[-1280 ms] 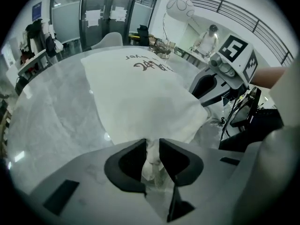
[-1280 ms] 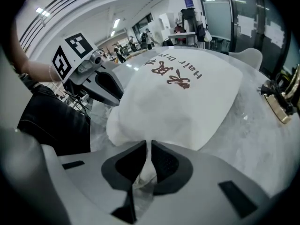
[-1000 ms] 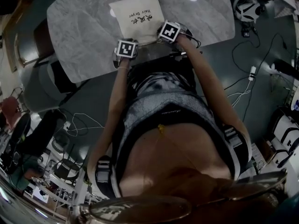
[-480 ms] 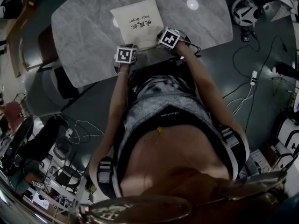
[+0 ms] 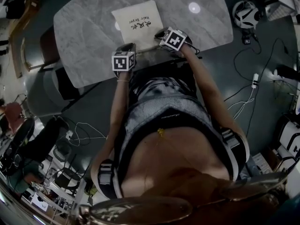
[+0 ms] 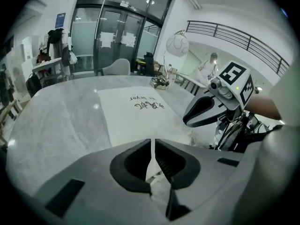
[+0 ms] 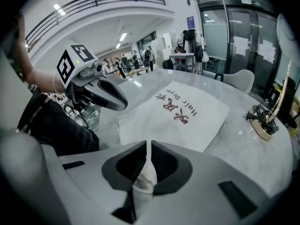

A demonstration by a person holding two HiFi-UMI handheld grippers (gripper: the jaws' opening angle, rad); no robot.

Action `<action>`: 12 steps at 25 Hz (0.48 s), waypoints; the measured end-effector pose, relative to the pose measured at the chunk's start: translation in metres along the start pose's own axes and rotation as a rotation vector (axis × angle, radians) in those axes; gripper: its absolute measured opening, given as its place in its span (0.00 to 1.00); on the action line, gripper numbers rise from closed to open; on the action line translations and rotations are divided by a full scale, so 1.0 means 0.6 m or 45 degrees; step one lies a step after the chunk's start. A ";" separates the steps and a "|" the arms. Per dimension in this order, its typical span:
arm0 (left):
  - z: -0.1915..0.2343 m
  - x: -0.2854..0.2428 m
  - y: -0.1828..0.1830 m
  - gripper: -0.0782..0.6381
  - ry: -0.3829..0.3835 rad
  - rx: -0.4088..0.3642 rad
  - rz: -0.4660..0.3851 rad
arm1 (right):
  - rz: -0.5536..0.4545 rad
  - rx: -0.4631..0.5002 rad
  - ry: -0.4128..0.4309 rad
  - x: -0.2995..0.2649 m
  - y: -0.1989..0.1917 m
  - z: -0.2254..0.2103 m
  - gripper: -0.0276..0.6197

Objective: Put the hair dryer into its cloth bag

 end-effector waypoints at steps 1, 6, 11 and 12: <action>-0.004 0.002 0.005 0.15 -0.010 0.013 -0.025 | -0.022 -0.005 0.001 0.005 0.005 -0.001 0.17; -0.022 0.016 0.027 0.12 -0.017 0.010 -0.105 | -0.125 -0.003 -0.037 0.036 0.035 -0.004 0.16; -0.037 0.036 0.061 0.12 -0.002 -0.041 -0.194 | -0.226 0.018 -0.073 0.063 0.075 -0.003 0.16; -0.040 0.041 0.068 0.12 0.000 -0.047 -0.215 | -0.242 0.029 -0.081 0.069 0.083 -0.003 0.16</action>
Point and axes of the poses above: the fingertips, and each gripper's own axes: x backward along the fingers, z to its left, y out of its top, the point moved 2 cm from there along x, backward along the fingers, and after that the axes turned 9 degrees about x, right-handed, at the moved point
